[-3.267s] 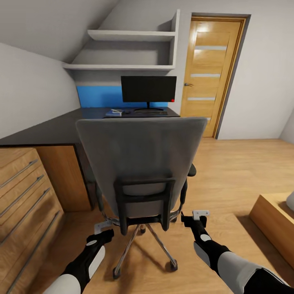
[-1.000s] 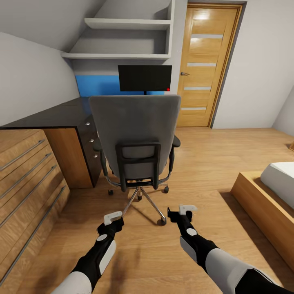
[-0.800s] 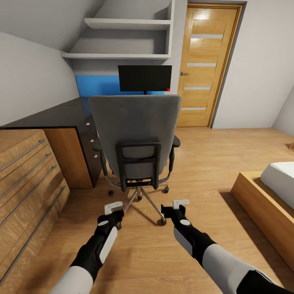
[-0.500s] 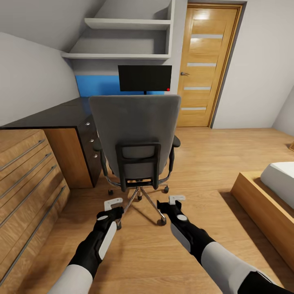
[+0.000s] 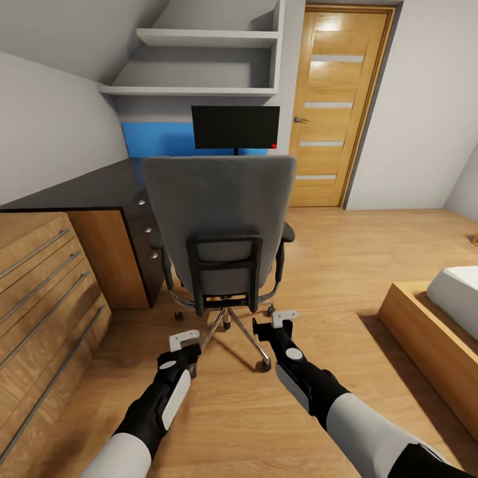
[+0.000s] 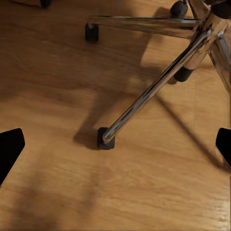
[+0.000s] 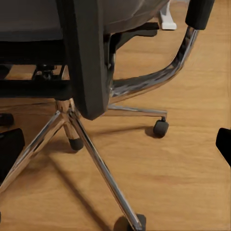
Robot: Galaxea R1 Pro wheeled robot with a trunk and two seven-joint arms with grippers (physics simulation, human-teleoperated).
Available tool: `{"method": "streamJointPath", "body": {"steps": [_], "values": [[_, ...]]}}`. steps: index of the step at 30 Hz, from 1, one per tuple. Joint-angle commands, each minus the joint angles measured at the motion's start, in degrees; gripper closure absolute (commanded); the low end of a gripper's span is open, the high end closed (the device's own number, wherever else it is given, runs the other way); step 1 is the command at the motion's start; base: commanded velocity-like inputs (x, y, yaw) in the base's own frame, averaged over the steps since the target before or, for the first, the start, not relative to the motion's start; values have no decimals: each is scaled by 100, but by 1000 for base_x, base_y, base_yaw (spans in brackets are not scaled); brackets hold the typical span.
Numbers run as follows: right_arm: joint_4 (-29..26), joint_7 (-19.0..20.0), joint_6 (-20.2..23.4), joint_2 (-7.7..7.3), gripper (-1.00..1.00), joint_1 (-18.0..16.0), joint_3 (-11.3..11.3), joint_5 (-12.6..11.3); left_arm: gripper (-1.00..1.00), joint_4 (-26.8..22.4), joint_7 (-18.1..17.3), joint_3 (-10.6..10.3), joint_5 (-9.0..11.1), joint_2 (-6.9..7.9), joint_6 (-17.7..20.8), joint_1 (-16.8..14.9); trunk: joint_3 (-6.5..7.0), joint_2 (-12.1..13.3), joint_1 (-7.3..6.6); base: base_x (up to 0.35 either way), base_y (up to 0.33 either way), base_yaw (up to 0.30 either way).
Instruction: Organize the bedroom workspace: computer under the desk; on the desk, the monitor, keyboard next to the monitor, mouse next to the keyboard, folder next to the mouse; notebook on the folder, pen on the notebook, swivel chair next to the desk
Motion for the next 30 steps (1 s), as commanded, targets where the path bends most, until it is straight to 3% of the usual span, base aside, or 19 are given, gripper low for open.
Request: {"method": "streamJointPath", "body": {"steps": [1, 9, 30], "values": [[5, -39, -68, -4, -100, -2, 45, -34, -100, 3, 45, -22, 49, 10, -66, -2, -5, -2, 2, 169, 0, 0], [8, -39, -102, 3, -100, 13, 58, 20, -100, 14, 43, -18, 47, 64, -169, -2, -5, -2, 2, 86, 0, 0], [22, -57, -103, 14, -100, 57, 80, 8, -100, 144, 44, -14, 39, 96, -194, -2, -5, -2, 2, 305, 0, 0]]}}
